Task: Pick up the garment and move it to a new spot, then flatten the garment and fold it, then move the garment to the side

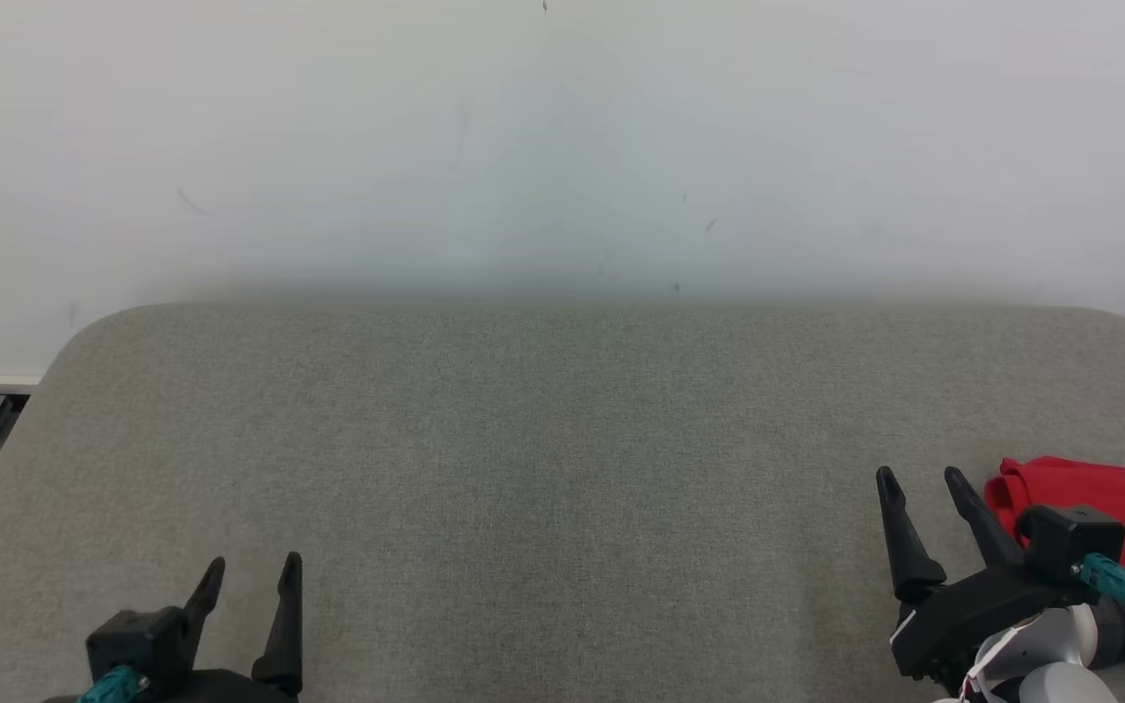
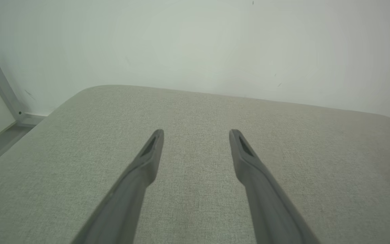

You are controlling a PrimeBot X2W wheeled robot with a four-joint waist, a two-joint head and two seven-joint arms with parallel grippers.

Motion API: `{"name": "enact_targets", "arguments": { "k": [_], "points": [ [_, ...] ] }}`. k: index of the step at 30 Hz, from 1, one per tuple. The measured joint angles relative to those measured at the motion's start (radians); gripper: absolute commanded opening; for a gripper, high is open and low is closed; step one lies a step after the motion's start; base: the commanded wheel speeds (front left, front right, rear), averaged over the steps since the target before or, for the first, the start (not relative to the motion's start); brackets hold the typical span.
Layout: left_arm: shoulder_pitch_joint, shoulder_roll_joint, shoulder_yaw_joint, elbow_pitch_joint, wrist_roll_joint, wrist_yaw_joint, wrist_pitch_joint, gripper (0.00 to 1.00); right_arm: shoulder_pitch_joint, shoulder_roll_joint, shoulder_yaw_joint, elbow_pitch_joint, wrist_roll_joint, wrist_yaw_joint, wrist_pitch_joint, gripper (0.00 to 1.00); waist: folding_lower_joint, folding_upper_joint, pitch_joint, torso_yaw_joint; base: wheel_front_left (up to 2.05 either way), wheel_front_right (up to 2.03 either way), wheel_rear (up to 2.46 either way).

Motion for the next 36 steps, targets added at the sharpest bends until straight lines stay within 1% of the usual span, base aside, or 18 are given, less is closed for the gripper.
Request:
{"name": "enact_targets", "arguments": {
  "k": [4, 6, 7, 9, 18, 19, 24, 29, 36],
  "points": [
    [0.000, -0.024, 0.032, -0.004, -0.030, 0.000, -0.008, 1.00, 0.000, 0.001, 0.005, -0.001, 0.002, -0.001, 0.000, 1.00, 0.0000, 0.0000, 0.002, -0.007, 0.00, 0.00, 0.00],
    [0.000, -0.031, 0.028, -0.005, -0.031, 0.000, -0.009, 1.00, 0.000, 0.002, 0.007, -0.002, 0.003, -0.001, 0.000, 1.00, 0.0000, 0.0000, 0.003, -0.009, 0.00, 0.00, 0.00],
    [0.000, -0.031, 0.028, -0.006, -0.029, 0.000, -0.010, 1.00, 0.000, 0.002, 0.008, -0.002, 0.007, -0.001, 0.001, 1.00, 0.0000, 0.0000, 0.003, -0.010, 0.00, 0.00, 0.00],
    [0.001, -0.025, 0.017, -0.009, -0.028, -0.013, -0.010, 1.00, 0.000, 0.002, 0.010, -0.004, 0.008, -0.001, 0.001, 1.00, 0.0000, 0.0000, 0.003, -0.013, 0.00, 0.00, 0.00],
    [0.002, -0.030, 0.030, -0.007, -0.032, -0.008, -0.019, 1.00, 0.000, 0.002, 0.015, -0.006, 0.017, -0.009, 0.004, 1.00, 0.0000, 0.0000, 0.006, -0.024, 0.00, 0.00, 0.00],
    [0.002, -0.030, 0.030, -0.007, -0.032, -0.008, -0.019, 0.00, 0.000, 0.002, 0.015, -0.006, 0.017, -0.009, 0.004, 0.00, 0.0000, 0.0000, 0.006, -0.026, 0.00, 0.00, 0.00],
    [0.039, -0.050, 0.015, 0.043, -0.032, -0.008, -0.017, 0.00, 0.053, 0.010, 0.019, 0.049, 0.017, -0.009, 0.009, 0.00, 0.0000, 0.0000, 0.006, -0.026, 0.00, 0.00, 0.00],
    [0.048, -0.062, 0.021, 0.059, -0.042, -0.010, -0.010, 0.00, 0.070, 0.014, 0.014, 0.065, 0.029, -0.009, 0.009, 0.00, 0.0000, 0.0000, 0.007, -0.027, 0.00, 0.00, 0.00],
    [0.047, -0.069, 0.054, 0.067, -0.135, -0.027, 0.001, 0.00, 0.064, 0.014, 0.007, 0.069, 0.120, -0.009, 0.024, 0.00, 0.0000, 0.0000, 0.014, -0.035, 0.00, 0.00, 0.00]
  ]
}}
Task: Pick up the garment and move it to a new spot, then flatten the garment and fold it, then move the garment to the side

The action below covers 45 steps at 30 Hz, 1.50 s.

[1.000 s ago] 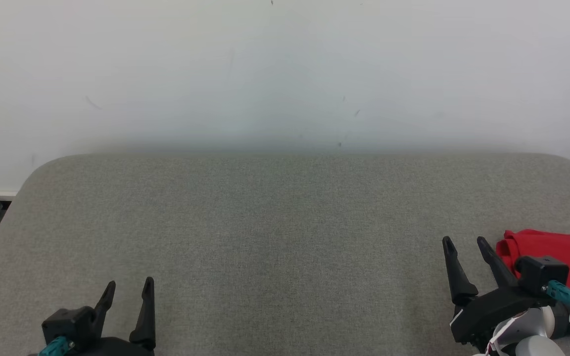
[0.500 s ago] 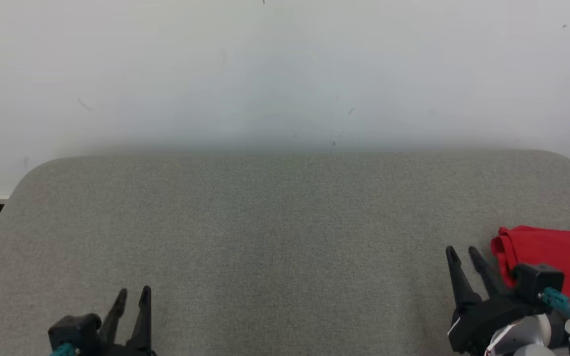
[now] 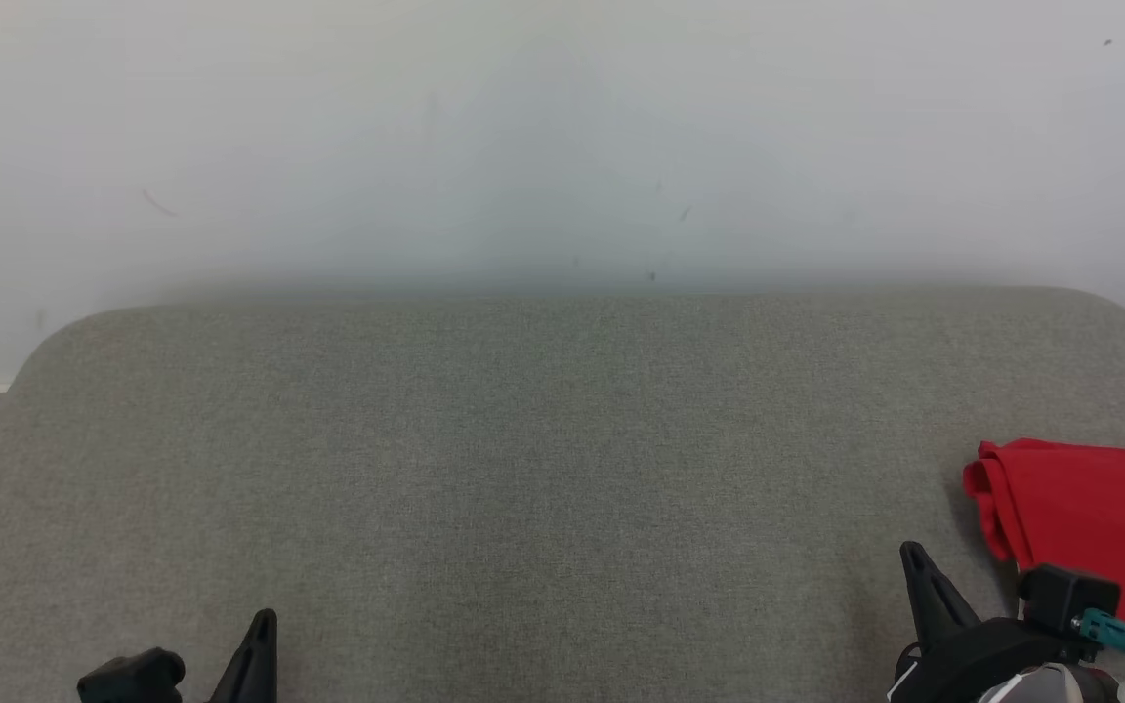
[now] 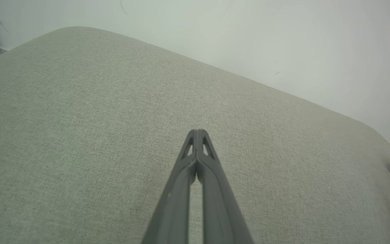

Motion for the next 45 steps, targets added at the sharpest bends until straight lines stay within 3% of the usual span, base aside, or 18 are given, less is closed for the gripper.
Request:
{"name": "enact_targets", "arguments": {
  "k": [45],
  "points": [
    [-0.041, -0.061, 0.165, 0.041, -0.585, -0.106, 0.075, 0.00, -0.022, 0.000, -0.040, -0.006, 0.604, 0.018, 0.065, 0.00, 0.0000, 0.0000, 0.040, -0.042, 0.00, 0.00, 0.00]
  ]
}}
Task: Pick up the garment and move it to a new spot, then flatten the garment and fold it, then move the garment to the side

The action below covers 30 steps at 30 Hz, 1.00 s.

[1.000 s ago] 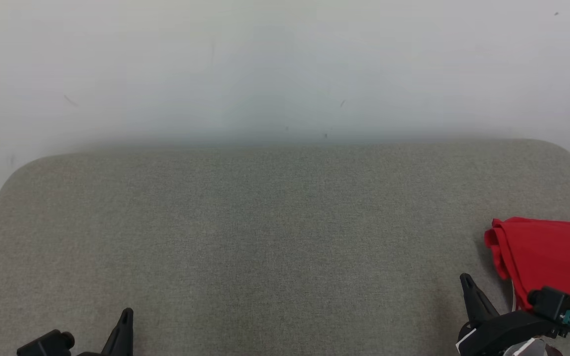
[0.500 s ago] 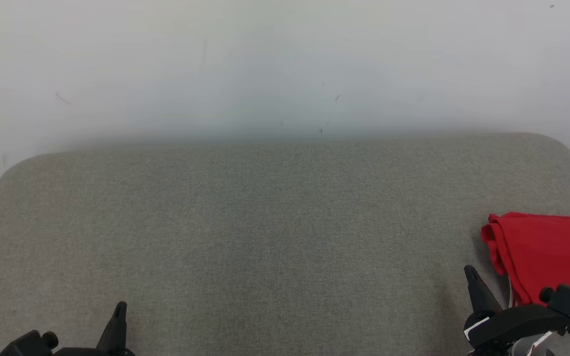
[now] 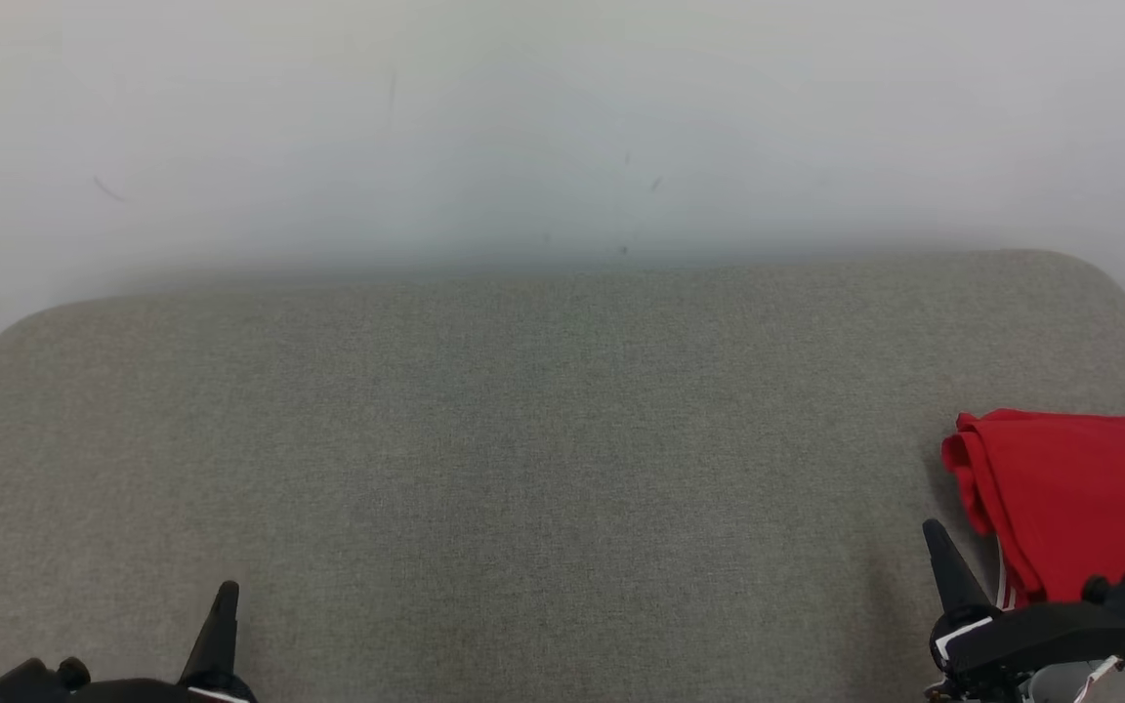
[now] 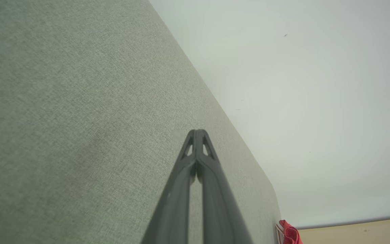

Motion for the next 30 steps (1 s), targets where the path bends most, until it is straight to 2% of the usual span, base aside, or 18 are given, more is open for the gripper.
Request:
{"name": "enact_targets", "arguments": {
  "k": [30],
  "points": [
    [-0.031, -0.038, 0.111, 0.029, -0.382, -0.079, 0.045, 0.00, -0.020, -0.001, -0.025, -0.009, 0.399, 0.017, 0.043, 0.00, 0.0000, 0.0000, 0.027, -0.027, 0.00, 0.00, 0.00]
  ]
}}
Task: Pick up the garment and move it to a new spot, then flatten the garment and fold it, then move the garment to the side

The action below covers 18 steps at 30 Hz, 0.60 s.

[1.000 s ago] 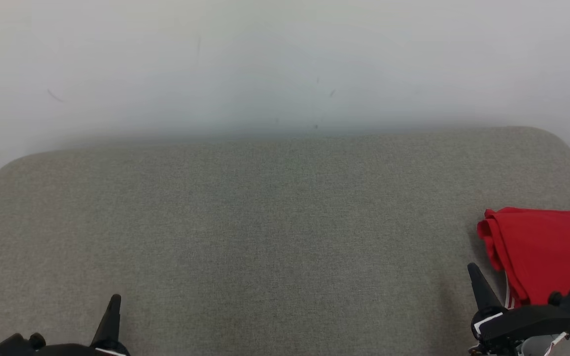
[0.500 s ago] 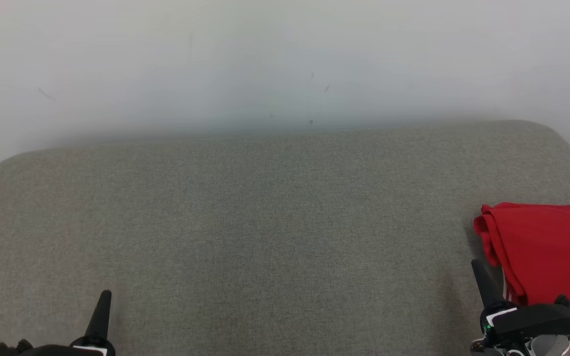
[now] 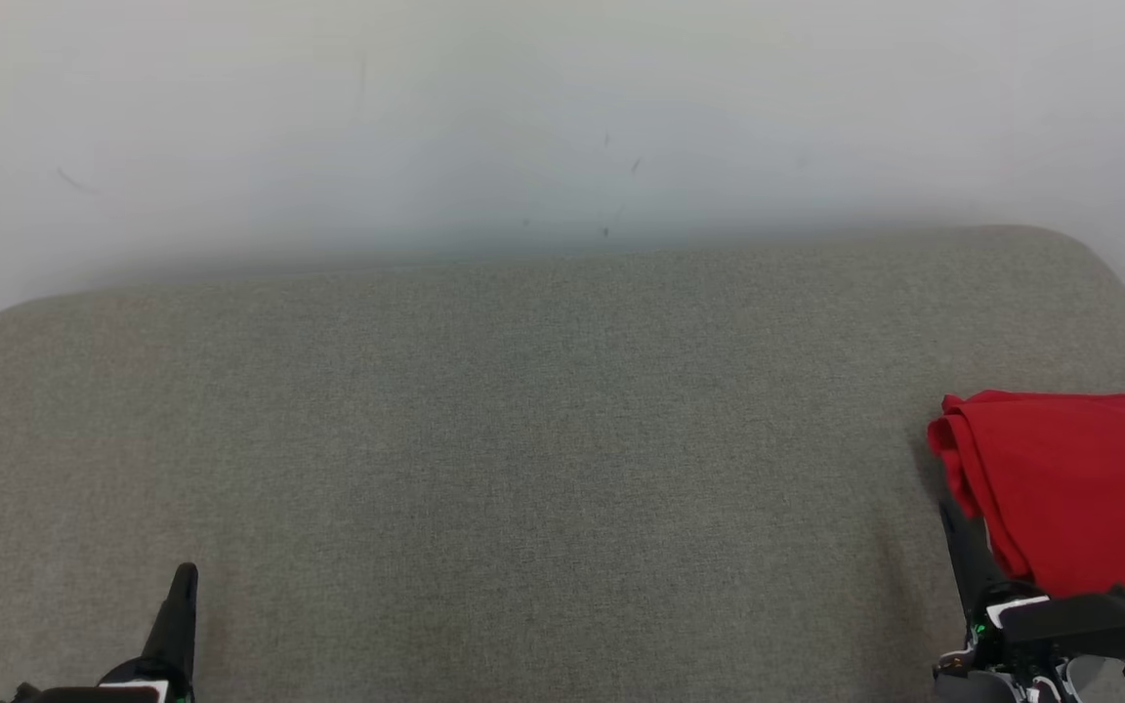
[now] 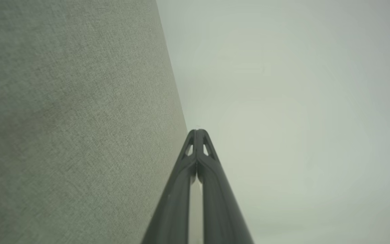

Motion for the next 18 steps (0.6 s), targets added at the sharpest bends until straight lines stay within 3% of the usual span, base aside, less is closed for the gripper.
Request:
{"name": "enact_targets", "arguments": {
  "k": [13, 18],
  "points": [
    [-0.020, -0.021, 0.049, 0.014, -0.167, -0.029, 0.018, 0.00, -0.005, 0.000, -0.010, -0.009, 0.169, 0.005, 0.017, 0.00, 0.0000, 0.0000, 0.012, -0.012, 0.00, 0.00, 0.00],
    [-0.022, -0.022, 0.051, 0.017, -0.177, -0.034, 0.018, 0.00, -0.007, -0.001, -0.011, -0.011, 0.187, 0.009, 0.017, 0.00, 0.0000, 0.0000, 0.012, -0.012, 0.00, 0.00, 0.00]
  ]
}}
